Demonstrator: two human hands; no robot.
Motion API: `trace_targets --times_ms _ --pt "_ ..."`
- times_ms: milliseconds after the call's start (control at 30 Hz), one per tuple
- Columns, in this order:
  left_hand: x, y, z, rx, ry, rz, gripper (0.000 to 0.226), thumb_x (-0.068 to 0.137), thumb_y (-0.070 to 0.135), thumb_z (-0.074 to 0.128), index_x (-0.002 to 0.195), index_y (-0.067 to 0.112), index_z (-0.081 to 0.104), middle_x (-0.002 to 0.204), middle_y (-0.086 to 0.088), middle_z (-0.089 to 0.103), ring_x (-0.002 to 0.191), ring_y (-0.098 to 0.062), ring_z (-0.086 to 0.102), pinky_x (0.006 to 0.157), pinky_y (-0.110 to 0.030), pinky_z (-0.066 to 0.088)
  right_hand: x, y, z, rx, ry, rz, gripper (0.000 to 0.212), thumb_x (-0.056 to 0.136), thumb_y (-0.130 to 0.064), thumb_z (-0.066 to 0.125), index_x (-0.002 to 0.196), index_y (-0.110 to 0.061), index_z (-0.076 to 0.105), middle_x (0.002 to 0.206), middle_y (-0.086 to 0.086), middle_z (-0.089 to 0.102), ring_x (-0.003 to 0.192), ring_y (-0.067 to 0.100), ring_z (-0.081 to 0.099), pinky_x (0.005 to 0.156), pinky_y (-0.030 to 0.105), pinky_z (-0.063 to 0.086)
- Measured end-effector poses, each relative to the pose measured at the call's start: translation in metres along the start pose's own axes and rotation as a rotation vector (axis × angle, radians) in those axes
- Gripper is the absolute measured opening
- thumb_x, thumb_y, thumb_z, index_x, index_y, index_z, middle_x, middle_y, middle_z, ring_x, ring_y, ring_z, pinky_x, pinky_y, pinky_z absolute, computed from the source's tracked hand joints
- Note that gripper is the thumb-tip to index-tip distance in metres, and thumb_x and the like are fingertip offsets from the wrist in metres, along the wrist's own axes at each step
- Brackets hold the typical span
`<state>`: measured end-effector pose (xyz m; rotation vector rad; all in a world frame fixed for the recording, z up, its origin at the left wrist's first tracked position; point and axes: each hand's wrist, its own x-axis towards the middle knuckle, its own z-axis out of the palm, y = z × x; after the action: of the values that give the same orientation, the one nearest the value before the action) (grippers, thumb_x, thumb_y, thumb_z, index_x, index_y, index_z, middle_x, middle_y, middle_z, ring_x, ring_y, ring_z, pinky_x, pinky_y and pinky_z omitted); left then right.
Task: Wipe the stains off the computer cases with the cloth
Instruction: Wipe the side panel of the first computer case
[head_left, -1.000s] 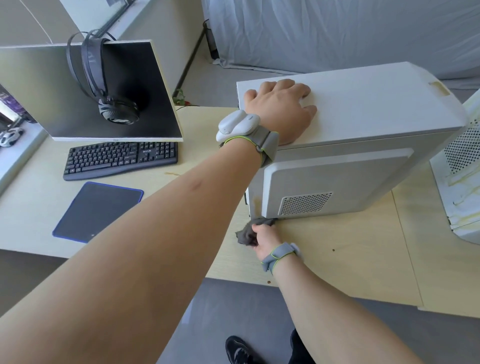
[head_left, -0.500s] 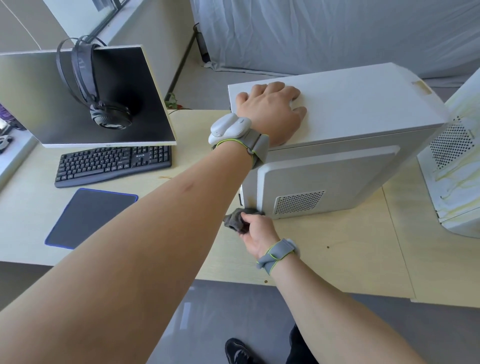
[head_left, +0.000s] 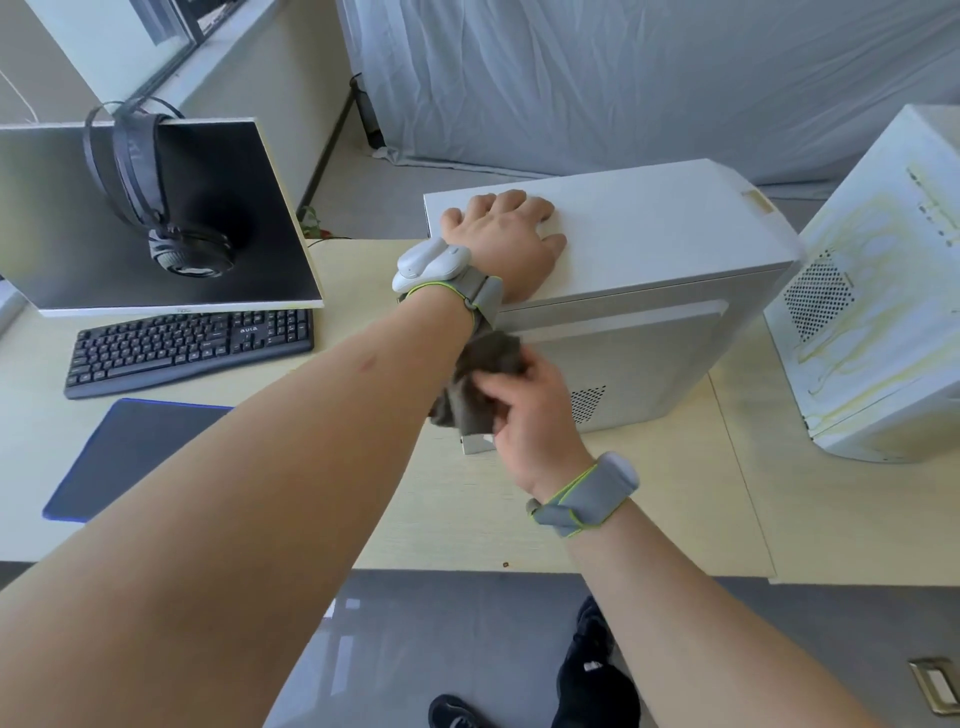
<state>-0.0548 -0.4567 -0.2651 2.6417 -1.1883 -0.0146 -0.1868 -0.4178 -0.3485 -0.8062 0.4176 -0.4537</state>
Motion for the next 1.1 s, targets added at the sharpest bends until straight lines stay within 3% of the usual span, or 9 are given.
trace_targets --times_ms 167,333,400,567,633,733,833,967,1100 --pt "-0.001 0.002 -0.001 0.015 -0.026 0.006 0.047 0.099 0.054 0.034 0.143 0.040 0.042 0.155 0.012 0.036 0.144 -0.021 0.028 0.110 -0.046 0.019 0.001 -0.006 -0.057 0.083 0.044 0.149 0.050 0.062 0.004 0.045 0.108 0.000 0.063 0.092 0.019 0.065 0.084 0.032 0.063 0.079 0.039 0.052" --pt "0.000 0.001 0.003 0.023 -0.009 -0.001 0.046 0.099 0.054 0.033 0.142 0.041 0.043 0.154 0.012 0.037 0.143 -0.021 0.029 0.110 -0.045 0.020 -0.003 0.053 -0.121 -0.264 0.399 0.421 0.018 0.071 0.004 0.048 0.081 -0.008 0.056 0.069 0.012 0.049 0.053 0.021 0.047 0.055 0.024 0.039" --pt "0.002 0.001 0.004 0.026 -0.002 -0.007 0.046 0.098 0.054 0.034 0.142 0.041 0.043 0.153 0.013 0.038 0.142 -0.021 0.030 0.110 -0.044 0.020 0.002 0.080 -0.141 -0.354 0.514 0.506 0.015 0.074 0.001 0.053 0.084 -0.009 0.056 0.073 0.012 0.052 0.060 0.023 0.052 0.059 0.029 0.044" --pt "0.004 0.000 0.004 0.010 0.011 -0.006 0.047 0.096 0.055 0.034 0.140 0.044 0.044 0.153 0.014 0.039 0.141 -0.020 0.031 0.110 -0.044 0.021 0.026 0.115 -0.162 -0.507 0.713 0.412 0.025 0.084 0.001 0.052 0.108 -0.002 0.046 0.087 0.014 0.049 0.071 0.026 0.048 0.060 0.036 0.040" --pt "0.005 -0.002 0.005 0.011 0.007 -0.006 0.047 0.096 0.055 0.034 0.140 0.044 0.044 0.153 0.014 0.039 0.141 -0.020 0.031 0.111 -0.044 0.021 0.041 0.125 -0.161 -0.483 0.764 0.371 0.022 0.088 0.002 0.053 0.105 -0.006 0.043 0.090 0.017 0.050 0.074 0.025 0.048 0.066 0.039 0.043" --pt "0.006 -0.001 0.006 0.009 0.012 0.003 0.046 0.095 0.055 0.034 0.139 0.044 0.044 0.152 0.014 0.039 0.141 -0.020 0.031 0.110 -0.043 0.021 0.061 0.142 -0.155 -0.349 0.683 0.344 0.033 0.082 -0.003 0.064 0.103 -0.019 0.044 0.109 0.023 0.058 0.084 0.028 0.059 0.069 0.040 0.053" --pt "0.005 -0.001 0.007 0.005 0.021 -0.005 0.044 0.095 0.054 0.035 0.137 0.044 0.045 0.151 0.015 0.040 0.139 -0.020 0.032 0.108 -0.042 0.020 0.068 0.167 -0.145 -0.242 0.633 0.380 0.050 0.080 0.000 0.062 0.123 -0.017 0.045 0.117 0.023 0.061 0.081 0.031 0.064 0.054 0.031 0.052" --pt "0.006 0.000 0.006 0.009 0.024 0.004 0.043 0.095 0.053 0.035 0.136 0.044 0.045 0.150 0.015 0.040 0.138 -0.019 0.032 0.106 -0.041 0.020 0.062 0.175 -0.131 -0.361 0.530 0.452 0.041 0.087 0.008 0.055 0.119 -0.015 0.044 0.102 0.022 0.058 0.058 0.024 0.056 0.043 0.024 0.040" --pt "0.006 -0.001 0.006 0.004 0.018 0.016 0.045 0.095 0.055 0.034 0.137 0.044 0.045 0.151 0.014 0.040 0.139 -0.020 0.033 0.107 -0.043 0.020 0.049 0.146 -0.149 -0.351 0.394 0.554 0.035 0.090 0.009 0.051 0.117 -0.013 0.053 0.097 0.015 0.060 0.071 0.024 0.059 0.056 0.030 0.049"
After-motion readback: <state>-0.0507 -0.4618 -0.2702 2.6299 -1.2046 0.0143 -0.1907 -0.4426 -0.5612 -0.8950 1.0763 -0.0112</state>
